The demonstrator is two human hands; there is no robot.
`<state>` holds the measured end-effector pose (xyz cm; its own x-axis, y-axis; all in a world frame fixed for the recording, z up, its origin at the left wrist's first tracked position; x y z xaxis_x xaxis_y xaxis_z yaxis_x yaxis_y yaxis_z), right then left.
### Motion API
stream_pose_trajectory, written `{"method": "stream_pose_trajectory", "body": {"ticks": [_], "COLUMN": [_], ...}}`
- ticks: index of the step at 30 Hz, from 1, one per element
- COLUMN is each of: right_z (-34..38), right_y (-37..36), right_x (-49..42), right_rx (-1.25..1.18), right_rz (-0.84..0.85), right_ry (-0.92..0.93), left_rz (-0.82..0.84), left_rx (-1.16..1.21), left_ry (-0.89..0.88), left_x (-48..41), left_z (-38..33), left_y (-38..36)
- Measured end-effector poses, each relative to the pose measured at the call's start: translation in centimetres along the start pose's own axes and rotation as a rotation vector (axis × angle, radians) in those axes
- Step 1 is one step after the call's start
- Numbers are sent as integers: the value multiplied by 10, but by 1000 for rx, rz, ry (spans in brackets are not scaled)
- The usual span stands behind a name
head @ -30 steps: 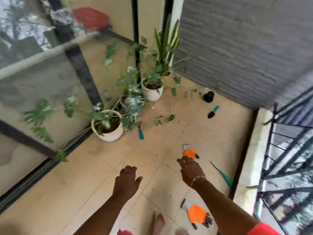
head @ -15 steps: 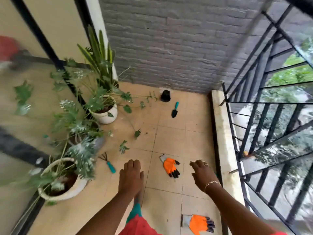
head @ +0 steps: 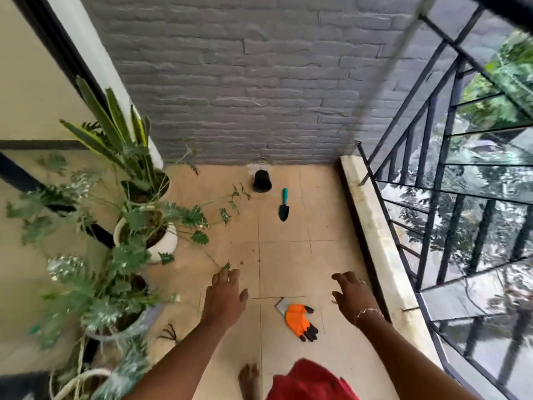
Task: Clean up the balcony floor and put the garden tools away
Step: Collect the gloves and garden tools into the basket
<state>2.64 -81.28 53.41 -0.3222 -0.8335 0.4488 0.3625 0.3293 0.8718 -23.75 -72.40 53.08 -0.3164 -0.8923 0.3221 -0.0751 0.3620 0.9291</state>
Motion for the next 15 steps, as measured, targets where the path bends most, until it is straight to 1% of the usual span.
{"method": "stream_pose_trajectory", "body": {"ticks": [4,8,12,15], "right_z": [-8,-17,-18,-14], "right_y": [14,30,64,100], "right_x": [-40,-89,-164,-225], "right_rx": [12,20,109,185], "right_rz": [-19,-51,-91,-38], "right_ry": [-40,-41,48,154], "left_rz": [29,53,59,90], "left_rx": [-6,80,138,155], "left_ry": [-41,-14,-21,7], "left_x": [-60,-128,-209,-269], "left_z": [-13,-26,-48,-71], "left_y": [17,28,48,64]}}
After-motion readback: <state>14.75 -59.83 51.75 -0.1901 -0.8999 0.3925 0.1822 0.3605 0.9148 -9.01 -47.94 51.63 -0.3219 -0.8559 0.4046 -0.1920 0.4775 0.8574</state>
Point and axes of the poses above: each hand's wrist, its own x-axis away from the middle knuckle, its own y-axis out of the back of the hand, z = x × y, the point moved 1 cm from there along -x, towards the middle knuckle, and after that the axes turned 2 degrees about -x, right-handed, at the moved point
